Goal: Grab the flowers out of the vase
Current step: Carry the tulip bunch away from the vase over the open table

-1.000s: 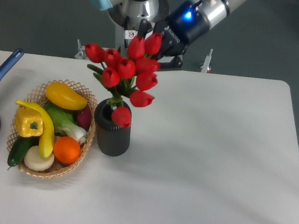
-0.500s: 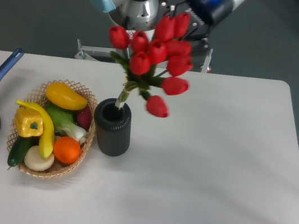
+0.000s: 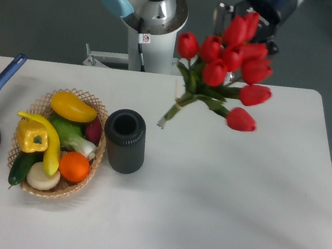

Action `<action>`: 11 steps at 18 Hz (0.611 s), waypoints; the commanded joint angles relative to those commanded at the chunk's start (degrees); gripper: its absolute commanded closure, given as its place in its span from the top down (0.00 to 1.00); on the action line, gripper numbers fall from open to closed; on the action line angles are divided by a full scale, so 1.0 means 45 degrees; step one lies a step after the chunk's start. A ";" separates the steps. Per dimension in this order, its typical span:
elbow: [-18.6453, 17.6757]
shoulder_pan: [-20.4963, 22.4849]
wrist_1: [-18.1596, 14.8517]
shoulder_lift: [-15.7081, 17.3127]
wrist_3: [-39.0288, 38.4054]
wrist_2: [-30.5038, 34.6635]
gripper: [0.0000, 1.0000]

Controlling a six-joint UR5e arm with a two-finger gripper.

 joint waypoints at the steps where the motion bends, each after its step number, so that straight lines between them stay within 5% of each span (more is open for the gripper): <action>1: 0.0175 -0.0019 0.0020 -0.0274 0.0019 0.0273 0.12; 7: 0.0899 -0.0234 0.0195 -0.1720 0.0117 0.2400 0.12; 11: 0.0900 -0.1014 0.1873 -0.2463 0.0078 0.5249 0.15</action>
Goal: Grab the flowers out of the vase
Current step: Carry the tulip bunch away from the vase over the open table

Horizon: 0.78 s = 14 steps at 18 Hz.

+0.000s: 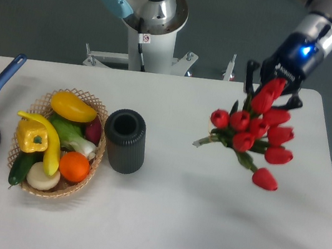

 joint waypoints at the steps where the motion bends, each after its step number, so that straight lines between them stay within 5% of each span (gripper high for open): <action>1: 0.0019 -0.0137 0.0235 -0.0098 -0.0020 0.0665 0.14; 14: 0.1952 -0.1678 0.0512 -0.0782 0.0039 0.5801 0.09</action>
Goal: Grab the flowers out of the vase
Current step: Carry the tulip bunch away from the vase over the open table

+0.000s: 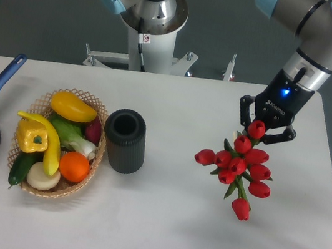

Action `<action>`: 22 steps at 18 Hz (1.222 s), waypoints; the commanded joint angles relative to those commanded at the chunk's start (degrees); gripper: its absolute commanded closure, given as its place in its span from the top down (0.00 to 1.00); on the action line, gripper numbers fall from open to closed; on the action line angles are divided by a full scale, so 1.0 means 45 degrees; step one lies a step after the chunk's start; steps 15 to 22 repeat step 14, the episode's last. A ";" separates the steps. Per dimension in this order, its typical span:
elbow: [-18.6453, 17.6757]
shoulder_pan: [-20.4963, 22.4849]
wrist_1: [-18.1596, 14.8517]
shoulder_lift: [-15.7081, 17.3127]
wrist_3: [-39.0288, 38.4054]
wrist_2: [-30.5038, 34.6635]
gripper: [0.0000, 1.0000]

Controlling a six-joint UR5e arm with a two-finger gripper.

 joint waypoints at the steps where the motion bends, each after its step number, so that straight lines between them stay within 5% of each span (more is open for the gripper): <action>1: 0.0272 -0.0273 -0.0059 -0.0136 -0.0039 0.0762 0.09; 10: 0.1095 -0.0959 -0.0137 -0.0645 0.0000 0.3053 0.09; 22: 0.1076 -0.1038 -0.0098 -0.0685 -0.0020 0.3289 0.07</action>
